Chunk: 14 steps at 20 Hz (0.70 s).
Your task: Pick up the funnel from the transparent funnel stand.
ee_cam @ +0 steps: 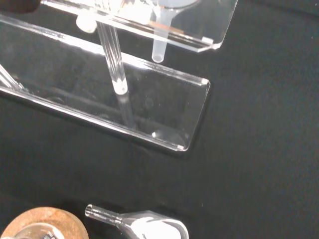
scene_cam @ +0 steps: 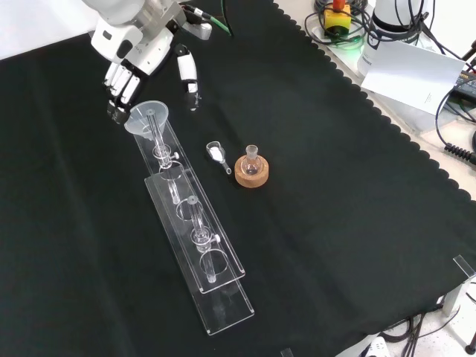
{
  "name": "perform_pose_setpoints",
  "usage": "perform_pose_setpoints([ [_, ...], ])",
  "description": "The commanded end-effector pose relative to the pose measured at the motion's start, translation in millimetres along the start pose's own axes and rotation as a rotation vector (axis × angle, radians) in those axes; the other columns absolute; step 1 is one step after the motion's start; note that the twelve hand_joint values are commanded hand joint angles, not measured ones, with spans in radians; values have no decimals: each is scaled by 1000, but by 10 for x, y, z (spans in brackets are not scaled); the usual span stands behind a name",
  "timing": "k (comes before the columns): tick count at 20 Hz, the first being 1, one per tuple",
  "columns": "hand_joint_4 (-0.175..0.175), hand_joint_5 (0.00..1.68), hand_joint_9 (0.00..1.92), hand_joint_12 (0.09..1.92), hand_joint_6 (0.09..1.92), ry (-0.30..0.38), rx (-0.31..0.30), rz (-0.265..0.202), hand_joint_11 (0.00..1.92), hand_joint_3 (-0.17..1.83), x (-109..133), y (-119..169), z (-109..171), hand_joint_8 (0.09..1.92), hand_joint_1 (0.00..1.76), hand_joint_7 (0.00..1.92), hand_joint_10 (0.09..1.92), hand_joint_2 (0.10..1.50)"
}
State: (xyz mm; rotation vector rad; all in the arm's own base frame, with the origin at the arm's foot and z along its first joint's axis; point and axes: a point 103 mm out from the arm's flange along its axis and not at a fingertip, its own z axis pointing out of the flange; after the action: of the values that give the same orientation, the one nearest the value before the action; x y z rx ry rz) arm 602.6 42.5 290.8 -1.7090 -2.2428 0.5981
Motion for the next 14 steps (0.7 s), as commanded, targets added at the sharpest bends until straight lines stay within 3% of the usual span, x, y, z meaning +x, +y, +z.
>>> perform_pose_setpoints([
  [1, -49, 136, 224, 1411, 87, -8, 51, -1, 220, 85, -11, 63, 82, 531, 578, 0, 793, 750],
  [14, -49, 124, 212, 1404, 87, -10, 29, -1, 249, 87, -38, 80, 85, 511, 572, 0, 800, 753],
])
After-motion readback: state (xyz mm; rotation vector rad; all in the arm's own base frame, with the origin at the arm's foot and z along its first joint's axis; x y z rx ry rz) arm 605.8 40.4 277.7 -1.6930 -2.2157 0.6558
